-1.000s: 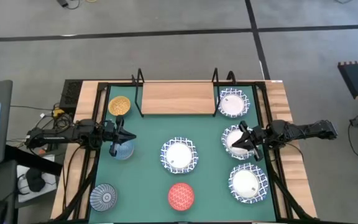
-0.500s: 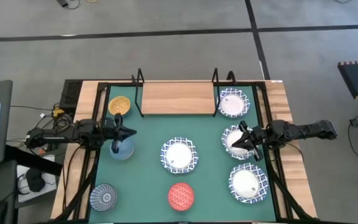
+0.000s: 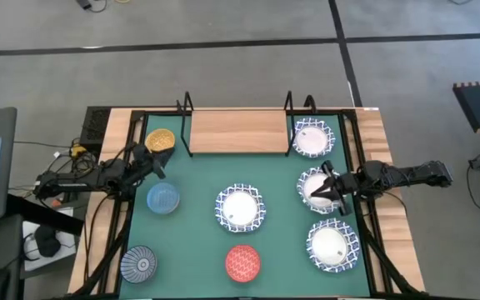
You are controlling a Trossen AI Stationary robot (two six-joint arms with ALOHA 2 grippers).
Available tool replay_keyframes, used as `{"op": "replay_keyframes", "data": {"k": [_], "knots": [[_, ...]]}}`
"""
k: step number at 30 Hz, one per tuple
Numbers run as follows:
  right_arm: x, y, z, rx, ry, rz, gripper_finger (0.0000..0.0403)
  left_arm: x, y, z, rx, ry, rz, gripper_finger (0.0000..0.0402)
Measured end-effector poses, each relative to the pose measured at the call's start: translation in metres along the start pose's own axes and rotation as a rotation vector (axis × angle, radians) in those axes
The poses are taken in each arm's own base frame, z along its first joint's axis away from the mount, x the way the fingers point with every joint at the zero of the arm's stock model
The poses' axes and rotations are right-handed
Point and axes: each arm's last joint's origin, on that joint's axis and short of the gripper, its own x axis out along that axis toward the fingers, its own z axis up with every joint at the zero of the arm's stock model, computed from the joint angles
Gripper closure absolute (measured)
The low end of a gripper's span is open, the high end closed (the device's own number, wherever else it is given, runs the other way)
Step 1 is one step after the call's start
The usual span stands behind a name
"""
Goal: Place and stack bowls onto a shelf
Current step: Put the white bowl on the shelf
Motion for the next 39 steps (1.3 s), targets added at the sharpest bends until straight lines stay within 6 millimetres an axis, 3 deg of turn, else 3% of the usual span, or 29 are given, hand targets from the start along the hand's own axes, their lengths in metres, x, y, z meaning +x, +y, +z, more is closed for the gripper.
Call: {"op": "replay_keyframes", "data": {"k": [5, 12, 15, 22, 27, 31, 34, 36, 39], "knots": [[0.0, 0.0, 0.0, -0.017, 0.0, 0.0, 0.036, 0.0, 0.001, 0.0, 0.052, -0.004, 0.021, 0.0401], [0.0, -0.001, 0.01, -0.186, -0.095, -0.039, 0.036, 0.002, 0.002, -0.002, 0.025, 0.0, 0.078, 0.0401], [-0.001, -0.002, 0.013, -0.076, -0.129, -0.041, 0.036, 0.004, 0.0, -0.001, -0.005, 0.023, 0.091, 0.0401], [-0.002, -0.002, 0.019, 0.378, -0.202, -0.003, 0.036, 0.007, -0.003, -0.004, -0.048, 0.067, 0.1, 0.0401], [-0.002, -0.003, 0.02, 0.532, -0.212, 0.002, 0.036, 0.009, -0.004, -0.008, -0.079, 0.12, 0.075, 0.0391], [-0.005, -0.012, 0.024, 0.602, -0.324, -0.284, 0.036, 0.01, -0.005, -0.01, -0.071, 0.158, 0.049, 0.0367], [-0.01, -0.022, 0.022, 0.815, -0.456, -0.59, 0.036, 0.01, -0.006, -0.01, -0.073, 0.171, 0.032, 0.0343], [-0.012, -0.025, 0.022, 0.905, -0.517, -0.662, 0.036, 0.01, -0.006, -0.01, -0.056, 0.174, 0.023, 0.0327], [-0.011, -0.027, 0.017, 0.909, -0.481, -0.7, 0.036, 0.01, -0.008, -0.008, -0.023, 0.172, 0.014, 0.0307]]}}
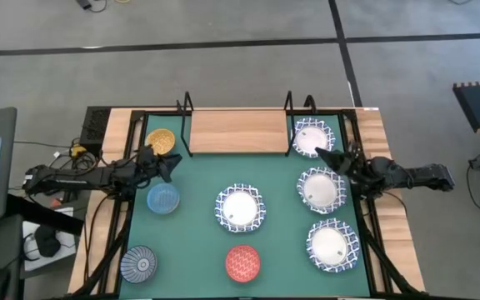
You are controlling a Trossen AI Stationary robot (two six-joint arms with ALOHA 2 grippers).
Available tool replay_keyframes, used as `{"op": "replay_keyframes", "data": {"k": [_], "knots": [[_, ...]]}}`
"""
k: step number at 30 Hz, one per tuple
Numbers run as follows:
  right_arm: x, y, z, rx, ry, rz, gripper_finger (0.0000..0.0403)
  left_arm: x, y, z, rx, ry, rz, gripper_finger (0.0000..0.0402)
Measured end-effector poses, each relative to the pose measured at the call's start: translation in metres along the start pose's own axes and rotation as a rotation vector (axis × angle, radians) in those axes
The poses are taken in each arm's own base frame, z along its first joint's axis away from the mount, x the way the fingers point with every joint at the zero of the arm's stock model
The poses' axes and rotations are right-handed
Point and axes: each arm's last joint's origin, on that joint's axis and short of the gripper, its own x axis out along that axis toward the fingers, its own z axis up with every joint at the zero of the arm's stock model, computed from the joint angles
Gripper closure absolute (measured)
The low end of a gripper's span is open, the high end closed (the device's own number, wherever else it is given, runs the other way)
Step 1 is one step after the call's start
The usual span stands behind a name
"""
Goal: Place and stack bowls onto a shelf
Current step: Put the white bowl on the shelf
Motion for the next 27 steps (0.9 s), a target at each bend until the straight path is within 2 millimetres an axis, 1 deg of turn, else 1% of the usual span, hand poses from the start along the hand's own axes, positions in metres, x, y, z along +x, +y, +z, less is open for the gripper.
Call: {"op": "replay_keyframes", "data": {"k": [5, 8, 11, 13, 15, 17, 19, 20, 23, 27], "knots": [[0.005, -0.002, -0.003, 0.026, 0.022, -0.066, 0.0357, -0.001, -0.006, 0.013, 0.042, -0.023, 0.008, 0.0292], [0.012, 0.007, 0.0, -0.012, 0.055, -0.104, 0.0349, 0.001, -0.01, 0.021, 0.085, -0.039, 0.026, 0.0291], [0.023, 0.022, 0.006, -0.107, 0.114, -0.197, 0.0337, 0.002, -0.014, 0.03, 0.104, -0.051, 0.037, 0.0291], [0.03, 0.029, 0.011, -0.176, 0.153, -0.319, 0.0329, 0.003, -0.017, 0.036, 0.119, -0.055, 0.032, 0.0291], [0.035, 0.033, 0.018, -0.218, 0.182, -0.501, 0.032, 0.004, -0.022, 0.043, 0.147, -0.055, 0.018, 0.0291], [0.038, 0.031, 0.025, -0.197, 0.209, -0.712, 0.0312, 0.006, -0.028, 0.051, 0.186, -0.06, 0.01, 0.0291], [0.041, 0.028, 0.031, -0.164, 0.264, -0.878, 0.0304, 0.007, -0.033, 0.057, 0.229, -0.064, 0.012, 0.0291], [0.045, 0.027, 0.034, -0.159, 0.278, -0.936, 0.03, 0.008, -0.036, 0.06, 0.25, -0.064, 0.015, 0.0291], [0.062, 0.023, 0.044, -0.129, 0.289, -1.026, 0.029, 0.014, -0.043, 0.067, 0.306, -0.058, 0.027, 0.0291], [0.081, 0.005, 0.054, -0.064, 0.263, -1.176, 0.028, 0.023, -0.05, 0.07, 0.343, -0.026, 0.038, 0.0291]]}}
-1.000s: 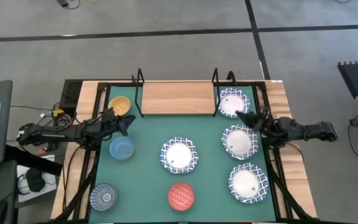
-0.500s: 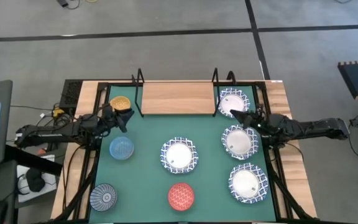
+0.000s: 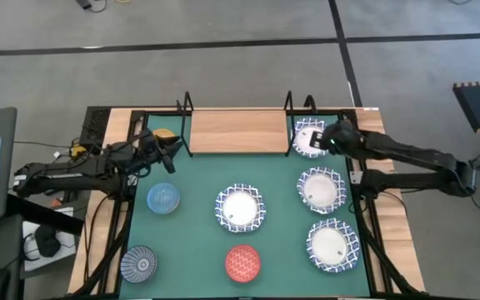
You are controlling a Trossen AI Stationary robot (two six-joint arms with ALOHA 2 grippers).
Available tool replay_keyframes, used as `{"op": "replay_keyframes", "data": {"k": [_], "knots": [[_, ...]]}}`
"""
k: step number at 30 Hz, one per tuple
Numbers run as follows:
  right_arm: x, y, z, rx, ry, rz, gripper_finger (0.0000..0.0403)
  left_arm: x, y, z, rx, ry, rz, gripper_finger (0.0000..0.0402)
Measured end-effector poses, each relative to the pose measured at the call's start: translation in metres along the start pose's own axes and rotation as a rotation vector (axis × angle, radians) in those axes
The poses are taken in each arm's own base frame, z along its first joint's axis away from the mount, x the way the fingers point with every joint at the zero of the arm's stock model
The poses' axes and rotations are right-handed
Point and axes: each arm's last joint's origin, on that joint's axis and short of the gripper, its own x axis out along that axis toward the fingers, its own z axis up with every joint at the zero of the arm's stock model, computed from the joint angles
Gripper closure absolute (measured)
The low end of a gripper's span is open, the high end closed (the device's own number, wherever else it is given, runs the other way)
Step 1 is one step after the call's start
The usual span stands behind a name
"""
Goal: Place and stack bowls onto a shelf
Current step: Put the white bowl on the shelf
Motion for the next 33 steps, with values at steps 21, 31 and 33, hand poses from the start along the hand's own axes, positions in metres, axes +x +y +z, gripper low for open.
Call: {"op": "replay_keyframes", "data": {"k": [21, 31, 33], "knots": [[0.085, -0.028, 0.032, 0.129, 0.292, -0.428, 0.0182, 0.042, -0.031, 0.021, 0.145, 0.104, -0.012, 0.0291], [0.11, -0.04, 0.037, 0.111, 0.335, -0.516, 0.0268, 0.063, -0.044, 0.027, 0.224, 0.134, -0.01, 0.0291], [0.11, -0.04, 0.037, 0.09, 0.319, -0.523, 0.0298, 0.066, -0.047, 0.031, 0.218, 0.138, -0.038, 0.0292]]}}
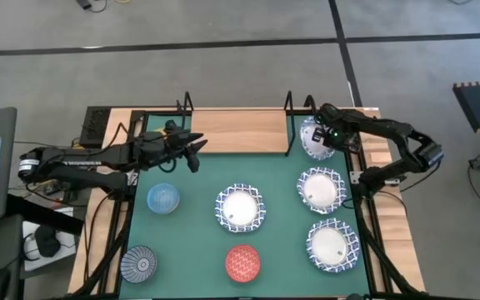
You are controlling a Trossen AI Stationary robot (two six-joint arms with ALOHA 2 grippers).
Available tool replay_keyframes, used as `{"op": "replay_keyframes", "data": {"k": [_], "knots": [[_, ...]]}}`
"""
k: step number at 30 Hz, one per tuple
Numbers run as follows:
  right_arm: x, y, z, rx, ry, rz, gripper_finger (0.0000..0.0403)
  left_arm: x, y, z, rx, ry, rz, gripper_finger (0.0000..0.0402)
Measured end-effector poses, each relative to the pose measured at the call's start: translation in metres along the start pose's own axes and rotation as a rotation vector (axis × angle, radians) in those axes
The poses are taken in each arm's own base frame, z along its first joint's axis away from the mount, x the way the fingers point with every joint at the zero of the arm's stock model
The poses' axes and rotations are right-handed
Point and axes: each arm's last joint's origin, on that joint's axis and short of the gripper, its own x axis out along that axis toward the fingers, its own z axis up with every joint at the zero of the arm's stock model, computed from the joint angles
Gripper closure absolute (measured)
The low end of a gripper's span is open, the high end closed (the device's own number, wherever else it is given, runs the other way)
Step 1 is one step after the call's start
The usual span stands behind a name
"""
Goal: Place and stack bowls onto a shelf
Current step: Put the white bowl on the shelf
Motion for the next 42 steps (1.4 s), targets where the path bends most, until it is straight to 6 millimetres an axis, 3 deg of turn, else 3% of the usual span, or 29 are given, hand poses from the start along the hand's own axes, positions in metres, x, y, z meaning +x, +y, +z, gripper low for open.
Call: {"op": "replay_keyframes", "data": {"k": [8, 22, 31, 37, 42], "knots": [[-0.015, -0.005, 0.002, -0.018, -0.096, 0.04, 0.0383, 0.014, 0.001, 0.026, -0.036, -0.022, -0.067, 0.0316], [-0.067, -0.035, -0.01, 0.01, -0.256, 0.235, 0.0382, 0.042, 0.004, 0.032, -0.066, 0.028, -0.104, 0.0345], [-0.111, -0.05, -0.02, 0.047, -0.467, 0.394, 0.0382, 0.045, 0.003, 0.037, -0.062, 0.016, -0.104, 0.0346], [-0.157, -0.041, -0.02, 0.024, -0.681, 0.553, 0.0382, 0.045, 0.003, 0.038, -0.07, 0.013, -0.104, 0.0346], [-0.196, -0.011, -0.018, -0.051, -0.848, 0.774, 0.0382, 0.045, 0.003, 0.038, -0.074, 0.008, -0.104, 0.0346]]}}
